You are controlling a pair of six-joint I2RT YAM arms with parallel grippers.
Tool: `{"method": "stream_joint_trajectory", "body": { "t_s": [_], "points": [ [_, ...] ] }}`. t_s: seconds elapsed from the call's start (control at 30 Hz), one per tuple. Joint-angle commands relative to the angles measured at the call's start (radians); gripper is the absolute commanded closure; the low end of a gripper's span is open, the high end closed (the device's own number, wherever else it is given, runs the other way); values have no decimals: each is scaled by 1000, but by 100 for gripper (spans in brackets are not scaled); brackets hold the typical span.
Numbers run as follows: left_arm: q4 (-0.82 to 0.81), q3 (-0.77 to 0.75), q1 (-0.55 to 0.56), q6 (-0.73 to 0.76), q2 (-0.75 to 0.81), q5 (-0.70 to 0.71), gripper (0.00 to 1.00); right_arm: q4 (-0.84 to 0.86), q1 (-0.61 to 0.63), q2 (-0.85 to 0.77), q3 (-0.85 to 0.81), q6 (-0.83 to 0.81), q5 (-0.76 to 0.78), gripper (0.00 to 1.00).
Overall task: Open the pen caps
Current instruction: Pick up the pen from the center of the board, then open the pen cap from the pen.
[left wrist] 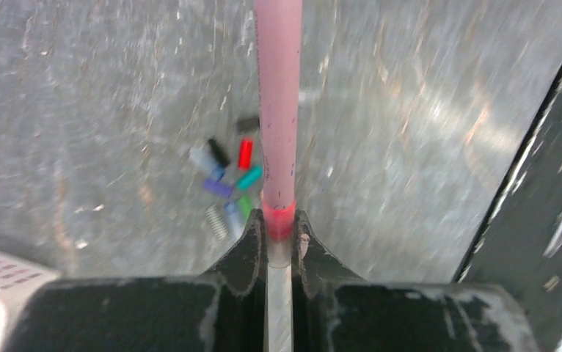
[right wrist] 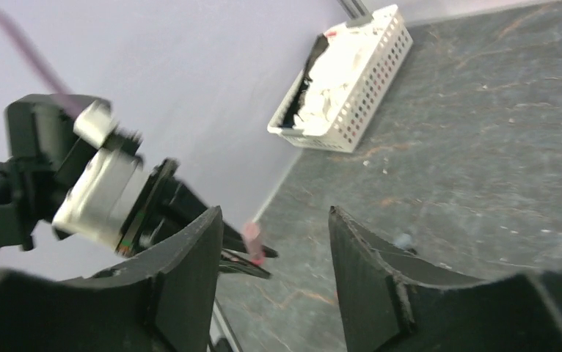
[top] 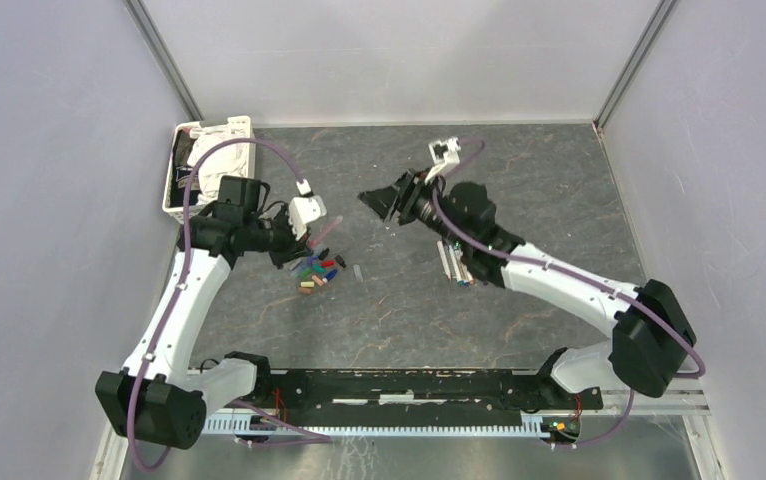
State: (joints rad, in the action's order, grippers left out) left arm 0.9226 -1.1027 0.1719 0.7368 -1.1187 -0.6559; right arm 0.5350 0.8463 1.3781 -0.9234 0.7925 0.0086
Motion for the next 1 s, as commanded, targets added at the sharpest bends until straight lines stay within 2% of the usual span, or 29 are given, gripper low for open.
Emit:
{"method": "stream_joint_trajectory", "body": {
  "t_s": [0.0, 0.1, 0.33, 0.73, 0.97],
  "points": [
    [184, 27, 14, 464, 84, 187, 98, -391, -77, 71, -199, -122, -422, 37],
    [260, 41, 39, 638, 130, 225, 98, -511, -78, 152, -275, -169, -574, 37],
    [330, 82, 129, 873, 229, 323, 98, -443, -26, 267, -314, -99, -773, 37],
    [301, 72, 261, 888, 191, 424, 98, -345, 66, 441, -416, -4, -871, 35],
    [270, 57, 283, 866, 172, 441, 98, -353, 94, 506, -428, -1, -880, 40]
  ]
}}
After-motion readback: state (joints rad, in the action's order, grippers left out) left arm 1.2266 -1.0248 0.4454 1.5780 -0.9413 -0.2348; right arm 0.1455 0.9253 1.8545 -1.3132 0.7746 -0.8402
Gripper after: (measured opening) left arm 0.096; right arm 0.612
